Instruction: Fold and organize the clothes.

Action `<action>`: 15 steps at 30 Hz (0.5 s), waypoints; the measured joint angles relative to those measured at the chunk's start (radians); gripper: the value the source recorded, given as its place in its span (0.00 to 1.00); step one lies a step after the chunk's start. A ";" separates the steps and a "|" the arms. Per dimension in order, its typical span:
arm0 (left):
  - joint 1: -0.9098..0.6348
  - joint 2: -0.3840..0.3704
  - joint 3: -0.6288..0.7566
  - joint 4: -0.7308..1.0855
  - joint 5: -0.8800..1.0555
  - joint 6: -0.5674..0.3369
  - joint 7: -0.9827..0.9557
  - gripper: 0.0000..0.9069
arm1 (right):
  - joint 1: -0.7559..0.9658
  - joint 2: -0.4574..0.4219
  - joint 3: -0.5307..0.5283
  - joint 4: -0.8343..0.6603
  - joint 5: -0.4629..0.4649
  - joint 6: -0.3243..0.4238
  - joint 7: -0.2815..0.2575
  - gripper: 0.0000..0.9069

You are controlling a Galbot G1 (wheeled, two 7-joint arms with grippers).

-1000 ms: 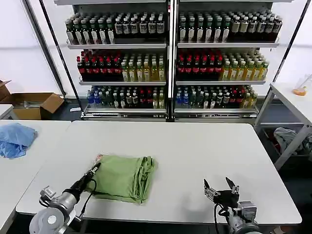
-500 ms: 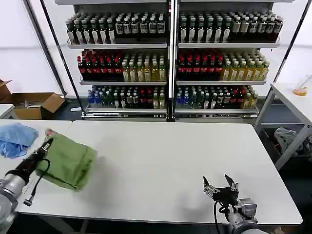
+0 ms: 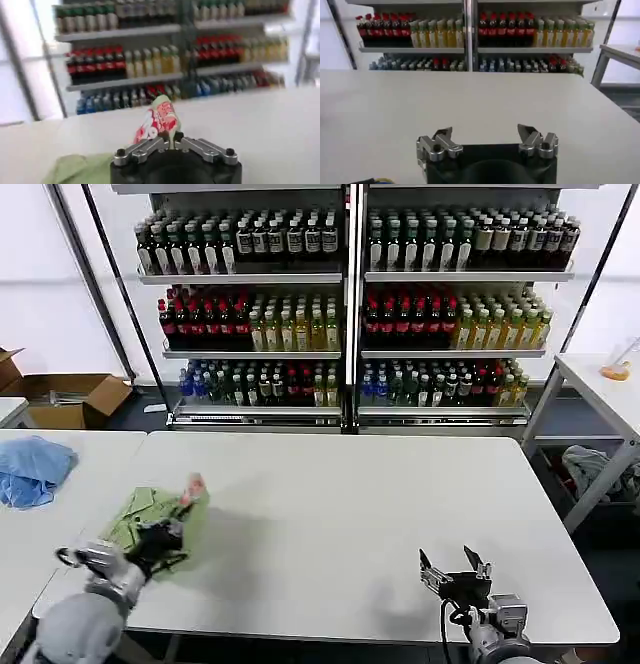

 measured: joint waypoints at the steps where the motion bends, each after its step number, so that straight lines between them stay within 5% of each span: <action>1: -0.010 -0.005 0.037 0.002 0.042 -0.001 0.000 0.03 | -0.001 0.001 0.002 0.000 0.000 0.000 0.000 1.00; 15: -0.263 -0.111 0.429 0.091 0.173 0.049 -0.055 0.03 | -0.004 0.017 0.015 0.008 -0.005 -0.005 0.000 1.00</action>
